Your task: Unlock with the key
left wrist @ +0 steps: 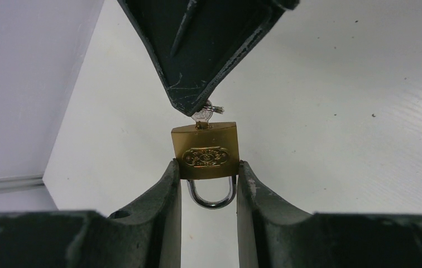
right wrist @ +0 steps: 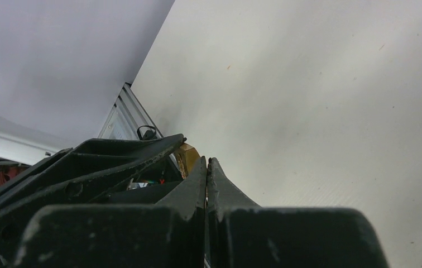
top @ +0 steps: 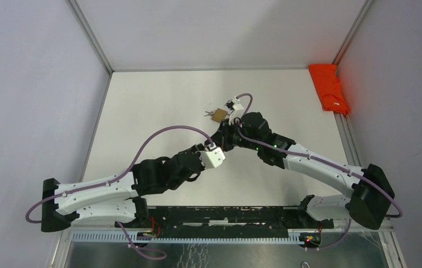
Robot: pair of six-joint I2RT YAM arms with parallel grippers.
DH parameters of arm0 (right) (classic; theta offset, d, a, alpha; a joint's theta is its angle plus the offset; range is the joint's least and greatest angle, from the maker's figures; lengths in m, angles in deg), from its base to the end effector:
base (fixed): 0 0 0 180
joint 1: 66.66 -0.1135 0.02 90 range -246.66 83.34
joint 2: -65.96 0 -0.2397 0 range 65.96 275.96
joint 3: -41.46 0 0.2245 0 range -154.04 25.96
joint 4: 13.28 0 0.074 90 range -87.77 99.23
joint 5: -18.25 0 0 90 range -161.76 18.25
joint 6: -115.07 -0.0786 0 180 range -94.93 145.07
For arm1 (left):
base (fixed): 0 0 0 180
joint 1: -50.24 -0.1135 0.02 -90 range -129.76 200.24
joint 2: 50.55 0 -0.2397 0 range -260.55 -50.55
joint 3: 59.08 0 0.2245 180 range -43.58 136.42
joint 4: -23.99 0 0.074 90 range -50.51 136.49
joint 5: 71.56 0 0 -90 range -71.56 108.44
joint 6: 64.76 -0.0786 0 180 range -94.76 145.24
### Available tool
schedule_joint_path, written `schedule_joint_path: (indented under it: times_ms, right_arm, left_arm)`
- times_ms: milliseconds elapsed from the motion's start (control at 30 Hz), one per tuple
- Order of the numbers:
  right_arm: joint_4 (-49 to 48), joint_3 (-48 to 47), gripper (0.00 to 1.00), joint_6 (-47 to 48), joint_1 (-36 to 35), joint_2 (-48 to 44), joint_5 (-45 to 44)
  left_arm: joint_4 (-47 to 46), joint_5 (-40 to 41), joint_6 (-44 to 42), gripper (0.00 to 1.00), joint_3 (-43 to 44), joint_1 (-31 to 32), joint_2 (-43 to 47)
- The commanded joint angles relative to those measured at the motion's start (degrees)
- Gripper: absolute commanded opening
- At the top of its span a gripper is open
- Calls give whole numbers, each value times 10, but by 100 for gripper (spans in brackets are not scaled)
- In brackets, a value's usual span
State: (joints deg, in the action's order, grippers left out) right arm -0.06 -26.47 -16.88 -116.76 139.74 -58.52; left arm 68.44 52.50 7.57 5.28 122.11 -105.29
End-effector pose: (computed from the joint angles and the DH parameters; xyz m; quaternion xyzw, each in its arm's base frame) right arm 0.1906 0.2560 0.2716 -0.1242 0.8023 0.4799 0.3327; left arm 0.1094 -0.1927 0.2673 0.5006 0.6972 0.0294 0.5124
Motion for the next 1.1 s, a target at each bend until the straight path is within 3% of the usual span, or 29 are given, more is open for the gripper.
schedule_joint_path:
  times_ms: [0,333,900,1067]
  right_arm:
    - [86,4,0,-48,-10,36,42]
    - [87,5,0,-74,-11,67,63]
    - [114,0,0,-72,-12,102,118]
    - [121,-10,0,-60,-12,87,107]
  left_arm:
    - [-157,68,-48,2,18,5,-1]
    - [-192,175,-105,2,11,60,-59]
    - [-260,217,-178,2,24,100,-100]
    - [-262,207,-163,2,23,105,-103]
